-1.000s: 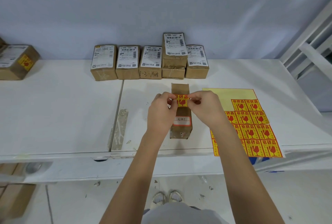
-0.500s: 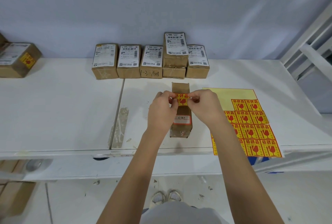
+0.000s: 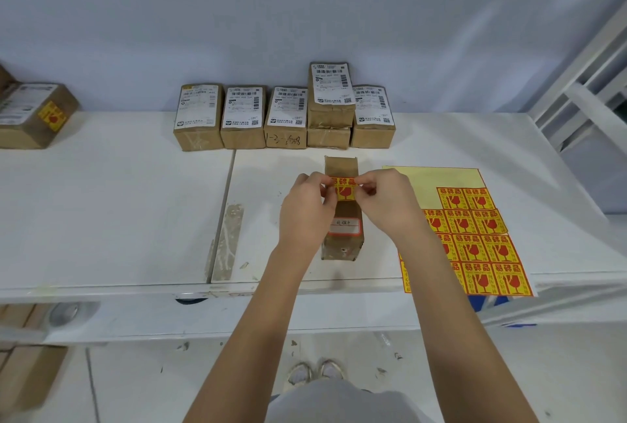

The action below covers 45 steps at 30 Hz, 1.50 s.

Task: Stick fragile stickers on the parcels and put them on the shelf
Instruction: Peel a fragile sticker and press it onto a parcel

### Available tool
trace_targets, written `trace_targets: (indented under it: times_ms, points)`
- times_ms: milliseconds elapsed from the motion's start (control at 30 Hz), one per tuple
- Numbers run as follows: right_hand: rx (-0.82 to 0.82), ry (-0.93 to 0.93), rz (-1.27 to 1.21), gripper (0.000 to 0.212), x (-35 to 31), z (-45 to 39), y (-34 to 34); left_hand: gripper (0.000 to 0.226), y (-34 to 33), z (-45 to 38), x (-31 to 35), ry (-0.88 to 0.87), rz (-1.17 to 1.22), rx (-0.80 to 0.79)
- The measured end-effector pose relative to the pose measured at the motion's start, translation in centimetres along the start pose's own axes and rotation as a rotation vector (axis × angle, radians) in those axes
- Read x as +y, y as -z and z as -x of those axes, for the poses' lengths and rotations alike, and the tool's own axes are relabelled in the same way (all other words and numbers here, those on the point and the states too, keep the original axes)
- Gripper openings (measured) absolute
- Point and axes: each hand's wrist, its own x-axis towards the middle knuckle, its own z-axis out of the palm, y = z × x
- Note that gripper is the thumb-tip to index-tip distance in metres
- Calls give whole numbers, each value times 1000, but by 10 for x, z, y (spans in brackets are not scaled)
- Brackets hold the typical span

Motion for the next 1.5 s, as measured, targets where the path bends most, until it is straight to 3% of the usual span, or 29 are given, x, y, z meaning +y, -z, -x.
trace_targets:
  times_ms: [433, 767, 967, 1100, 1233, 1367, 1500]
  points:
    - [19, 23, 128, 21, -1, -1, -5, 24, 2, 2, 2, -3, -21, -5]
    - [41, 32, 119, 31, 8, 0, -9, 26, 1, 3, 0, -11, 7, -6]
    - [158, 198, 61, 43, 23, 14, -16, 41, -10, 11, -13, -168, -62, 81]
    - [12, 246, 182, 49, 27, 22, -25, 63, -16, 15, -13, -182, -209, -25]
    - [-152, 127, 238, 53, 31, 23, -30, 61, -17, 15, -12, -89, -261, -111]
    - [-149, 93, 221, 54, 31, 24, -30, 61, -18, 17, -9, -22, -325, -100]
    - [-153, 196, 236, 52, 28, 25, -28, 52, -15, 18, -8, 10, -311, -130]
